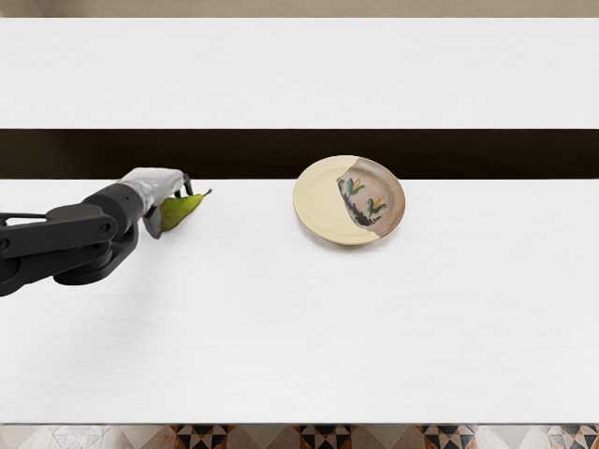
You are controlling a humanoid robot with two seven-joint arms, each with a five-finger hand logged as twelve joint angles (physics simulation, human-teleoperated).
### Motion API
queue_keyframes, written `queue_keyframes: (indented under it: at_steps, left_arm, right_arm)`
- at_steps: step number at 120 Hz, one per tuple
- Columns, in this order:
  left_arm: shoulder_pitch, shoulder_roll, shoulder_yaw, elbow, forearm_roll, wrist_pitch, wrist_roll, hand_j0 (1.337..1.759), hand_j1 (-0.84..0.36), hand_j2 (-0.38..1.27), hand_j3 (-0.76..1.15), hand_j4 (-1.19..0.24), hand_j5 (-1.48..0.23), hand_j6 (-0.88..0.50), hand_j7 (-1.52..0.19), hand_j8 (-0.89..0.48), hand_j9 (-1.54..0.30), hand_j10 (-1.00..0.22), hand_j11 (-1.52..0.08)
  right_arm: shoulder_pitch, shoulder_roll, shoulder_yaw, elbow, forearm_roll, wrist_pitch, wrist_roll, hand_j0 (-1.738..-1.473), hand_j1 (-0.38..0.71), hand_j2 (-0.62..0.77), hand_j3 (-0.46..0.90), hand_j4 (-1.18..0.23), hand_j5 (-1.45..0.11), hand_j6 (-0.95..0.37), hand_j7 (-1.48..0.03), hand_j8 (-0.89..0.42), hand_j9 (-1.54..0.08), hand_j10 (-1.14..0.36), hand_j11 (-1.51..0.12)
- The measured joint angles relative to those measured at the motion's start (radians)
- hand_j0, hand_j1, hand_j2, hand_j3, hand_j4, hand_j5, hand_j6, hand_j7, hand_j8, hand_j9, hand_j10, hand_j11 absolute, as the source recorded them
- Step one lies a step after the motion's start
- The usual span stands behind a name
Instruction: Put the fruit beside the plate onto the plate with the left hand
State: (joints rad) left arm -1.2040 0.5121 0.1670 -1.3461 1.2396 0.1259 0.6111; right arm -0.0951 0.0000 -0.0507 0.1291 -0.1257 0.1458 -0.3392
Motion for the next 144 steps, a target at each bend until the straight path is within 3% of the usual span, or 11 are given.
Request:
queue_keyframes:
  at_steps: [11, 45, 77, 78, 122, 144]
  left_arm:
    - [0.004, 0.0, 0.002, 0.002, -0.002, 0.0, 0.0, 1.652, -0.14, -0.01, 0.0, -0.19, -0.63, -0.29, -0.65, -0.39, -0.65, -0.48, -0.65]
    - [0.002, 0.0, 0.003, 0.004, -0.007, -0.003, 0.001, 1.651, -0.17, 0.08, 0.0, -0.18, -0.74, -0.25, -0.75, -0.35, -0.76, -0.55, -0.76]
    - [-0.006, -0.001, 0.003, 0.003, -0.013, -0.012, 0.002, 1.65, -0.24, 0.16, 0.0, -0.1, -0.91, -0.13, -0.86, -0.25, -0.86, -0.47, -0.85]
    - [-0.006, -0.001, 0.003, 0.004, -0.014, -0.01, 0.002, 1.65, -0.25, 0.17, 0.0, -0.13, -0.89, -0.16, -0.85, -0.31, -0.86, -0.48, -0.85]
    - [-0.025, 0.0, -0.007, 0.0, -0.021, -0.012, 0.0, 1.65, -0.3, 0.24, 0.0, -0.05, -0.94, -0.11, -0.89, -0.24, -0.89, -0.44, -0.91]
    - [-0.073, -0.001, -0.019, -0.004, -0.027, -0.011, 0.0, 1.651, -0.33, 0.32, 0.0, -0.06, -0.96, -0.09, -0.89, -0.2, -0.89, -0.42, -0.92]
  right_arm:
    - [0.0, 0.0, 0.0, 0.0, 0.0, 0.0, 0.0, -1.658, -0.35, 0.0, 0.0, 0.0, 0.0, 0.0, 0.0, 0.0, 0.0, 0.0, 0.0]
    - [0.0, 0.0, 0.0, 0.0, 0.0, 0.0, 0.002, -1.658, -0.35, 0.0, 0.0, 0.0, 0.0, 0.0, 0.0, 0.0, 0.0, 0.0, 0.0]
    - [0.0, 0.0, 0.0, 0.0, 0.0, 0.0, 0.003, -1.658, -0.35, 0.0, 0.0, 0.0, 0.0, 0.0, 0.0, 0.0, 0.0, 0.0, 0.0]
    - [0.0, 0.0, 0.0, 0.0, 0.0, 0.0, 0.003, -1.658, -0.35, 0.0, 0.0, 0.0, 0.0, 0.0, 0.0, 0.0, 0.0, 0.0, 0.0]
    - [0.002, 0.0, 0.002, 0.0, 0.0, 0.0, 0.003, -1.658, -0.35, 0.0, 0.0, 0.0, 0.0, 0.0, 0.0, 0.0, 0.0, 0.0, 0.0]
    - [0.002, 0.0, 0.001, 0.0, 0.0, 0.0, 0.003, -1.658, -0.35, 0.0, 0.0, 0.0, 0.0, 0.0, 0.0, 0.0, 0.0, 0.0, 0.0]
